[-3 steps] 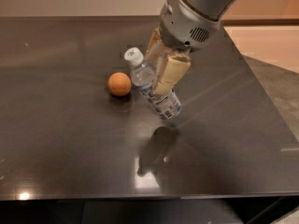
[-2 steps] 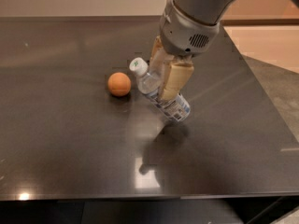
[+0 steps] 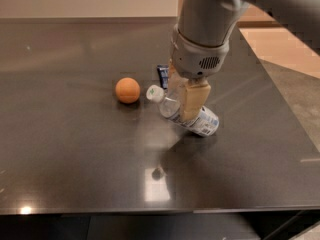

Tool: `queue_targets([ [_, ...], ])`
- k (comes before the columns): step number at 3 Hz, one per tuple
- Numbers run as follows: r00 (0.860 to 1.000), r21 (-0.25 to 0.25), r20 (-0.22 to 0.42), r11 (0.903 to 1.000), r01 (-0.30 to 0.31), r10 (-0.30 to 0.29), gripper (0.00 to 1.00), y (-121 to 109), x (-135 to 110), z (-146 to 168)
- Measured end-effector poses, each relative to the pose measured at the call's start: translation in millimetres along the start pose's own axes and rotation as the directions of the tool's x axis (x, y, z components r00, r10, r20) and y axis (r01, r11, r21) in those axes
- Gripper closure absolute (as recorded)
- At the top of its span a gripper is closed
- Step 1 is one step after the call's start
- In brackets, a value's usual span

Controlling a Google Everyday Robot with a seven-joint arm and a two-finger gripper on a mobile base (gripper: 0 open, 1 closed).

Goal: Knock blue plastic bottle over

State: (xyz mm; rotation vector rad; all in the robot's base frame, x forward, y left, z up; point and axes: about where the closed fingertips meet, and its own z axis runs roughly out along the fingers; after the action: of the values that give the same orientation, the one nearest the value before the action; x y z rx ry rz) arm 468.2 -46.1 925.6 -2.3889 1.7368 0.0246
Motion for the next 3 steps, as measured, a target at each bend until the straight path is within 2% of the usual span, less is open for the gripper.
queue_targets([
  [1,1.000,-0.011,-0.030,0.9999,0.006,-0.006,0.58,5,6,7],
  [3,1.000,-0.056,-0.029,0.9984,0.001,-0.003,0.12,14,10,25],
])
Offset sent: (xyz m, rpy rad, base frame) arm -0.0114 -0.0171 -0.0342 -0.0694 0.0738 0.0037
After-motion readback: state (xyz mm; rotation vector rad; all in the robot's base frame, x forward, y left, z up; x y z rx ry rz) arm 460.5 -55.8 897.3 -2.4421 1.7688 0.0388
